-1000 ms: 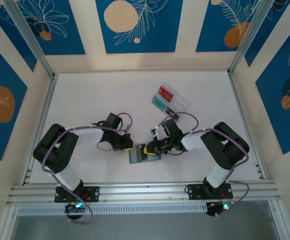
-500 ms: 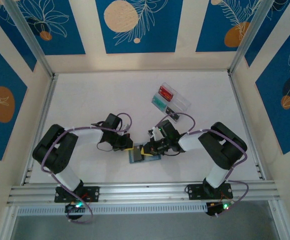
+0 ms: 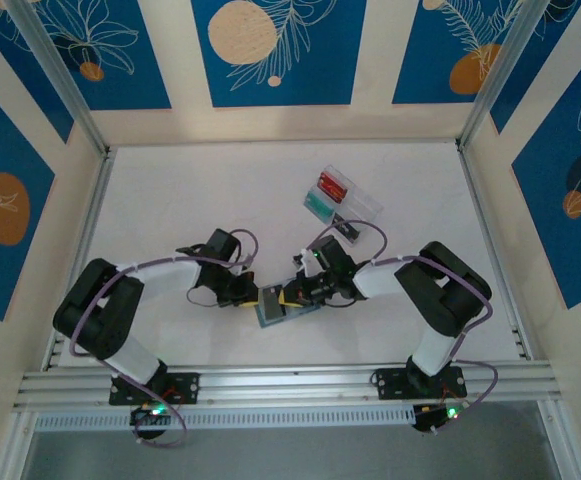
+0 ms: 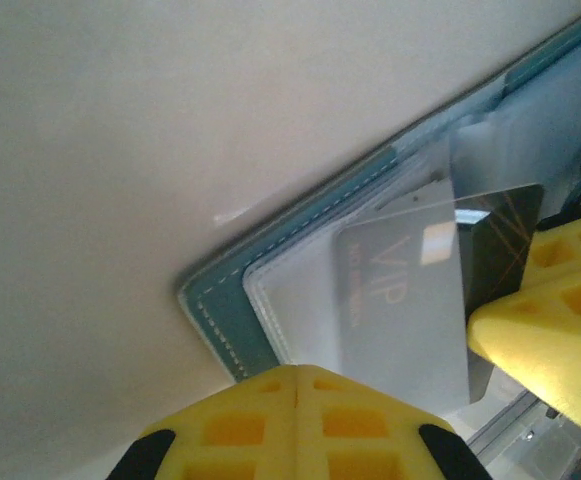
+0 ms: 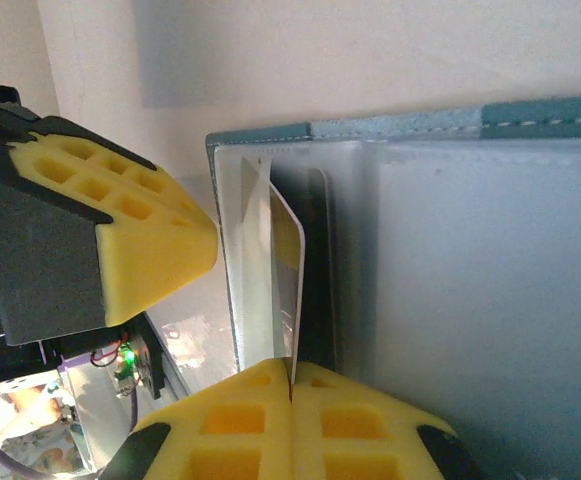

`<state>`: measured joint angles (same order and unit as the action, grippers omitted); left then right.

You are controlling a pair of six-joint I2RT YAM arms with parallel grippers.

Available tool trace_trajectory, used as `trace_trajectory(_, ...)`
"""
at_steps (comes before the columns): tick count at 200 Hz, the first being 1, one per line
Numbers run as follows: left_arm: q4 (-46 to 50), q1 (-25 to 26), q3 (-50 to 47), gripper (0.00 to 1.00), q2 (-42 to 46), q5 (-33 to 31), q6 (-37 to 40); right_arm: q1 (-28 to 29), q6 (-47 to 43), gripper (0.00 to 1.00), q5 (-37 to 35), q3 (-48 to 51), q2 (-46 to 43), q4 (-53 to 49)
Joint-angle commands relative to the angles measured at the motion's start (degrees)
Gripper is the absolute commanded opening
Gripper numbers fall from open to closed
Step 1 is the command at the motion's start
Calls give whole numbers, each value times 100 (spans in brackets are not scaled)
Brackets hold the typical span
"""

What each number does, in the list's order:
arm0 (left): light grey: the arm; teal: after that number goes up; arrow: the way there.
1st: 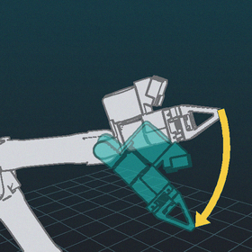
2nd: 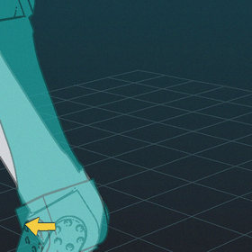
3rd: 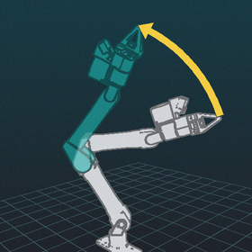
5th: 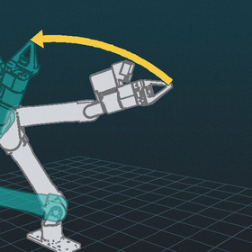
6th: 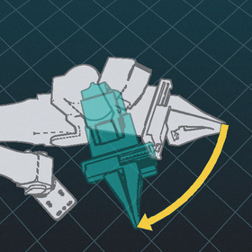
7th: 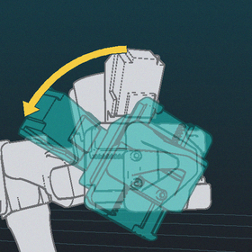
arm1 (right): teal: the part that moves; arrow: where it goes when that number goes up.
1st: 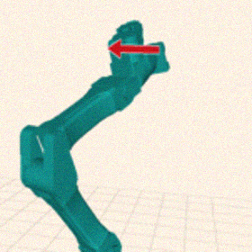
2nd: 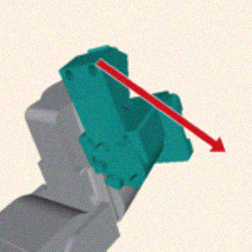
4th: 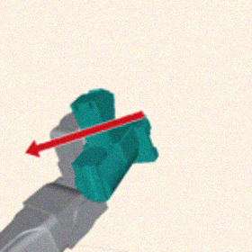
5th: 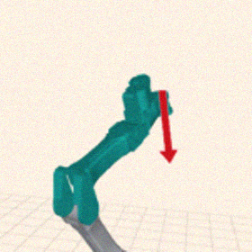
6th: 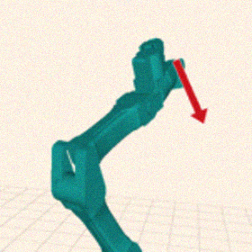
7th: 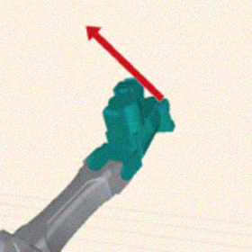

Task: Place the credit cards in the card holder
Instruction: Insert the credit card into the card slot.

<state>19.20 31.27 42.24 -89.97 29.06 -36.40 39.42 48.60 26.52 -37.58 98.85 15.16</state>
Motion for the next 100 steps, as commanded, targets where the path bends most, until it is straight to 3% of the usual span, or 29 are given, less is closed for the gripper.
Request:
trace_trajectory(1,326,1,-110,0,48,-162,187,3,-282,0,-156,-106,169,-578)
trace_trajectory(100,-21,-3,21,0,-617,-131,217,-14,-905,0,313,-540,375,-1258)
